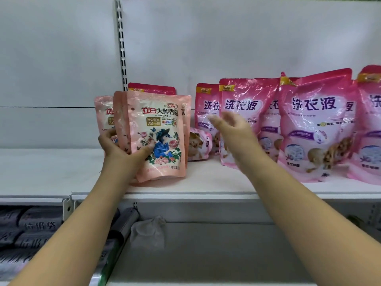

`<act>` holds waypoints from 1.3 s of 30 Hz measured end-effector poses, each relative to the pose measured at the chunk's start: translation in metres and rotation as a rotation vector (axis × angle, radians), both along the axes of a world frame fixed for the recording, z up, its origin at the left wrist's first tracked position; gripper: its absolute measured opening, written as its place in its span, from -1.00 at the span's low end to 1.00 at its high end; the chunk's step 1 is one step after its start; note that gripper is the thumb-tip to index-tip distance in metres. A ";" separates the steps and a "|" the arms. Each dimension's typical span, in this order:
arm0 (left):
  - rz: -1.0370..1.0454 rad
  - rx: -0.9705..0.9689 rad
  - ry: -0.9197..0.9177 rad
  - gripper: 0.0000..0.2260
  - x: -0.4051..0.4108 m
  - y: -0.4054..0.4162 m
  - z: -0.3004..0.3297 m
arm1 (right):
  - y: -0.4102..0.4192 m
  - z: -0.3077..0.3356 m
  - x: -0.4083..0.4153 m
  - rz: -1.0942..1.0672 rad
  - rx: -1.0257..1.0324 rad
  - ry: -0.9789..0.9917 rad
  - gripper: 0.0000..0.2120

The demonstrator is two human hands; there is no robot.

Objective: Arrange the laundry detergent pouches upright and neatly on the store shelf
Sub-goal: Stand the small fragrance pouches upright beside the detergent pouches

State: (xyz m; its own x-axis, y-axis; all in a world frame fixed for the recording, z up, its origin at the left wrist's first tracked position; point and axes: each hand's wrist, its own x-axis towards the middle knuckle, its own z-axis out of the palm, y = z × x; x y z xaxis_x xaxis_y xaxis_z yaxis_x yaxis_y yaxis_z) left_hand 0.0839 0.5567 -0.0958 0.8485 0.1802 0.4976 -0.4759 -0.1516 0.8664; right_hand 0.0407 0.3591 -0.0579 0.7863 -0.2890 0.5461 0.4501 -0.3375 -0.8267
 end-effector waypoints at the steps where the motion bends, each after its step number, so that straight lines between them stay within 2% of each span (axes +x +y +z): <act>1: -0.018 -0.024 0.007 -0.29 0.001 0.000 0.000 | 0.009 0.002 0.010 0.101 0.004 0.136 -0.27; 3: -0.052 -0.044 0.029 -0.21 0.005 0.004 -0.001 | 0.029 0.005 0.026 0.225 0.033 0.336 -0.07; 5: -0.116 -0.045 0.075 -0.04 0.005 0.006 0.000 | 0.038 0.005 0.047 0.313 0.125 0.397 0.11; 7: -0.186 -0.044 0.113 0.10 0.004 0.009 0.002 | 0.040 0.001 0.068 0.382 0.254 0.359 0.07; 9: -0.221 0.000 0.141 0.08 0.005 0.012 0.003 | 0.042 0.000 0.076 0.393 0.312 0.372 0.09; 10: -0.222 0.036 0.150 0.03 0.006 0.016 0.003 | 0.045 0.003 0.074 0.409 0.331 0.372 -0.03; 12: -0.220 0.078 0.142 -0.11 0.006 0.020 0.006 | 0.044 0.006 0.073 0.487 0.327 0.350 -0.59; 13: -0.224 0.090 0.142 -0.11 0.005 0.022 0.008 | 0.042 0.007 0.075 0.515 0.326 0.335 -0.79; 15: -0.221 0.092 0.133 -0.05 0.006 0.030 0.014 | 0.041 0.009 0.080 0.526 0.334 0.291 -0.88; 19: -0.066 -0.098 -0.016 -0.18 0.017 0.050 0.034 | 0.039 0.006 0.090 0.540 0.382 0.272 -0.83; 22: -0.036 -0.135 0.021 -0.29 0.025 0.051 0.043 | 0.037 0.006 0.090 0.511 0.370 0.261 -0.60; 23: -0.076 -0.132 0.055 -0.25 0.027 0.050 0.045 | 0.035 0.005 0.090 0.518 0.369 0.263 -0.55; 26: -0.180 -0.113 0.081 0.23 0.038 0.052 0.043 | 0.031 0.004 0.091 0.559 0.361 0.262 -0.58; 27: -0.175 -0.111 0.080 0.24 0.042 0.054 0.040 | 0.031 0.004 0.091 0.570 0.358 0.257 -0.58; 29: -0.169 -0.108 0.093 0.07 0.046 0.057 0.038 | 0.032 0.004 0.092 0.598 0.346 0.248 -0.52; 31: -0.230 -0.107 0.028 -0.29 0.044 0.052 0.039 | 0.034 0.003 0.091 0.629 0.336 0.241 -0.51; 32: -0.277 -0.092 0.003 -0.39 0.040 0.049 0.039 | 0.035 0.003 0.090 0.639 0.332 0.234 -0.53; 33: -0.316 -0.068 0.003 -0.37 0.036 0.048 0.040 | 0.036 0.003 0.089 0.647 0.335 0.226 -0.55; 36: -0.412 0.045 0.051 0.00 0.027 0.047 0.037 | 0.040 0.001 0.085 0.649 0.361 0.199 -0.63; 37: -0.418 0.089 0.058 0.04 0.024 0.044 0.036 | 0.040 0.001 0.084 0.639 0.362 0.193 -0.66; 39: -0.381 0.152 0.056 -0.05 0.019 0.036 0.037 | 0.044 0.001 0.082 0.621 0.349 0.187 -0.68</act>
